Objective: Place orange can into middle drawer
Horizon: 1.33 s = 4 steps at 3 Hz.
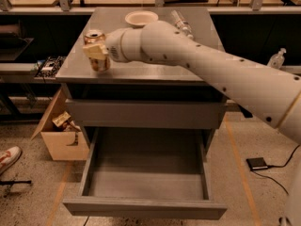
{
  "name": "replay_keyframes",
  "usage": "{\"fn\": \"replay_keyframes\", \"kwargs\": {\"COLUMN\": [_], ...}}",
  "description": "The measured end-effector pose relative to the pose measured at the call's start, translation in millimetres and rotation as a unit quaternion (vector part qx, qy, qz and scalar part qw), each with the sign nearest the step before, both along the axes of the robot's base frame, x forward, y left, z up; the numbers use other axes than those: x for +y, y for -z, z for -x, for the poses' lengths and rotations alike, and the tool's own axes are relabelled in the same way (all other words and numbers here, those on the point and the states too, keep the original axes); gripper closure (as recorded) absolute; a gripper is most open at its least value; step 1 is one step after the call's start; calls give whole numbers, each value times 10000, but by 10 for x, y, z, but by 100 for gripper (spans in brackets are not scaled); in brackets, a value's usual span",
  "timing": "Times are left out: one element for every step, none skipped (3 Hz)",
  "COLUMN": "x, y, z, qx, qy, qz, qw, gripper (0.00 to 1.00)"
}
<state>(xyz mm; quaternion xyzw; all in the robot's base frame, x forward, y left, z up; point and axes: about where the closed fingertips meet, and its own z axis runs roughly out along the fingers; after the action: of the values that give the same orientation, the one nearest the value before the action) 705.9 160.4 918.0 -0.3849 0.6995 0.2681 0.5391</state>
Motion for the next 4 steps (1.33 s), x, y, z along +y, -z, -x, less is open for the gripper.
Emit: {"fn": "replay_keyframes", "kwargs": {"x": [-543, -896, -1148, -1154], "y": [-142, -105, 34, 168], "z": [325, 634, 917, 1096], "qx": [-220, -223, -86, 162], "qy": [-335, -635, -1159, -1462], "qz": [579, 1436, 2101, 2263], "qw": [9975, 9873, 9708, 9629], "gripper": [100, 100, 100, 100]}}
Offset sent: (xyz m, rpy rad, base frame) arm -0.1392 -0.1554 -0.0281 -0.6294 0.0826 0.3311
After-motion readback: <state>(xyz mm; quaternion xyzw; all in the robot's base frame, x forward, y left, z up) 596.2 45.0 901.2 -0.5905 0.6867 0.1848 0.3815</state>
